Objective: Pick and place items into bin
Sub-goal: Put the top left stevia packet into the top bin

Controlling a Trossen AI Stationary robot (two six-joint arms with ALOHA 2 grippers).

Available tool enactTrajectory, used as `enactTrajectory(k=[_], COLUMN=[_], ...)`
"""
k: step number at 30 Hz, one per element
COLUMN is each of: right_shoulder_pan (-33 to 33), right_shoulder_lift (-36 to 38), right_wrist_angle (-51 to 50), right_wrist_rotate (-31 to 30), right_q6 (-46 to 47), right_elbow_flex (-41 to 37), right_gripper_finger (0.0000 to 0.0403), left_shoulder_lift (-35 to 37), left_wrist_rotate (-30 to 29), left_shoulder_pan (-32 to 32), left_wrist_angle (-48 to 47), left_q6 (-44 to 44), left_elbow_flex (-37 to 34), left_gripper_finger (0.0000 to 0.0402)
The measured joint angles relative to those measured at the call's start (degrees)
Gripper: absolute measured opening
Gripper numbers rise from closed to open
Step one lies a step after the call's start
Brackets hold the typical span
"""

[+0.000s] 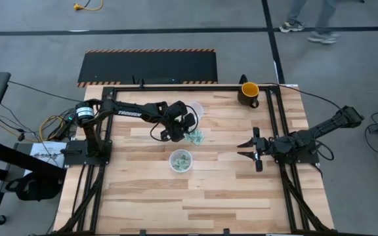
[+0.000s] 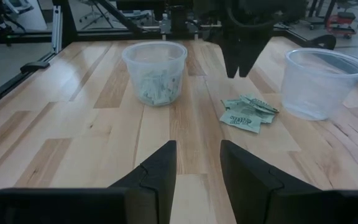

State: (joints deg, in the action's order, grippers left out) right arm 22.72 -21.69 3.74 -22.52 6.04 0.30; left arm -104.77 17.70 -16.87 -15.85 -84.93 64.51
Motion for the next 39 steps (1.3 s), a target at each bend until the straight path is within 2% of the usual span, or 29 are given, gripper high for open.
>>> enactTrajectory(k=[8,17,39], right_shoulder_pan=[0.00,0.01,0.00], right_shoulder_lift=[0.00,0.00,0.00], right_wrist_angle=[0.04,0.07,0.05], right_wrist_rotate=[0.00,0.00,0.00], right_q6=[0.01,0.01,0.01], right_elbow_flex=[0.00,0.00,0.00], right_gripper_finger=[0.0118,0.0118,0.0118], left_shoulder_lift=[-0.51,-4.20,-6.02], left_wrist_rotate=[1.95,4.30,8.09], left_shoulder_pan=[-0.71,-1.79,-3.12], left_wrist_angle=[0.57,1.27,2.06], left_q6=[-2.42,-2.46,-4.67], left_elbow_flex=[0.42,1.93,2.14], left_gripper_finger=[0.0131,0.0131,0.0131])
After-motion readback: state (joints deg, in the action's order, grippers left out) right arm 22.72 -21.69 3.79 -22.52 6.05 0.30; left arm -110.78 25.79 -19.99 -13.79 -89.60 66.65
